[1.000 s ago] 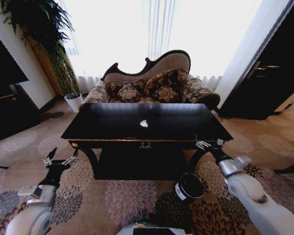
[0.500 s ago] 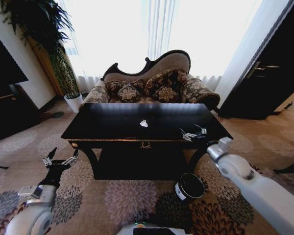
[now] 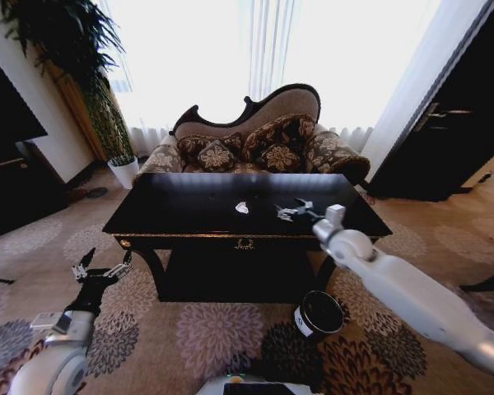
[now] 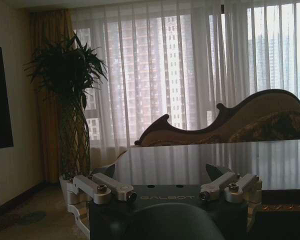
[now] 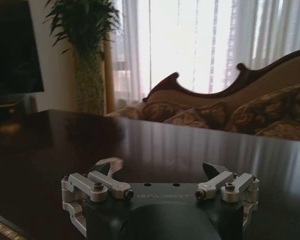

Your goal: Move to the front of the table and place the trash on the table into the trash bin.

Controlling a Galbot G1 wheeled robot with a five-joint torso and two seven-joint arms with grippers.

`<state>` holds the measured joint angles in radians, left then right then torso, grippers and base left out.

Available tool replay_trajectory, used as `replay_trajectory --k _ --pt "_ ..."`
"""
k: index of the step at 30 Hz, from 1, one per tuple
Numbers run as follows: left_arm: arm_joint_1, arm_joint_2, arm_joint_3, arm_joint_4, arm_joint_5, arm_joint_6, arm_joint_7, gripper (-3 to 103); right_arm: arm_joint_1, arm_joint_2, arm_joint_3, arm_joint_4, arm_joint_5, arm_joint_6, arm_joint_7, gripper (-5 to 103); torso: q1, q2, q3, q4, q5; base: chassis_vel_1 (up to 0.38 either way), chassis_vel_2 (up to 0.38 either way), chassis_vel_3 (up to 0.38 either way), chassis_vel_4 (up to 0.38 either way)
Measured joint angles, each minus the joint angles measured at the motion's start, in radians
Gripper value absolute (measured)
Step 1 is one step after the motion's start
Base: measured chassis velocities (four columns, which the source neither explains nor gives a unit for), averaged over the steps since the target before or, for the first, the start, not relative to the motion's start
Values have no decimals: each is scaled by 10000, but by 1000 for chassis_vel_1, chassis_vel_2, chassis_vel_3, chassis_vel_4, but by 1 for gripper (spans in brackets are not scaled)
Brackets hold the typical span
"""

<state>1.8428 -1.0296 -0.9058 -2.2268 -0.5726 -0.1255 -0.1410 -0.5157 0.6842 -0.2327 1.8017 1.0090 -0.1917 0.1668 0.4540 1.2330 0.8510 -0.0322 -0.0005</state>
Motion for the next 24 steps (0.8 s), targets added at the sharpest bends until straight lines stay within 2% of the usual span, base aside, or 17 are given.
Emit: replay_trajectory --k 1,2,9,14,24 --pt "0 -1 0 0 0 0 0 100 114 90 -211 -63 -55 -1 1 100 0 0 0 -2 3 0 0 0 0" --pt "0 -1 0 0 0 0 0 100 670 457 -1071 -441 -217 9 -7 100 -1 1 0 -3 3 0 0 0 0" --pt "0 -1 0 0 0 0 -1 100 2096 1181 -2386 -1736 -288 115 -116 100 -1 1 0 -2 0 0 0 0 0" --pt "0 0 0 0 0 0 0 100 2725 1628 -2930 -2491 -413 193 -174 100 0 1 -1 -1 0 0 0 0 0" --pt "0 -1 0 0 0 0 -1 100 2759 2005 -3178 -3000 -753 337 -323 100 -1 1 -1 -3 3 0 0 0 0"
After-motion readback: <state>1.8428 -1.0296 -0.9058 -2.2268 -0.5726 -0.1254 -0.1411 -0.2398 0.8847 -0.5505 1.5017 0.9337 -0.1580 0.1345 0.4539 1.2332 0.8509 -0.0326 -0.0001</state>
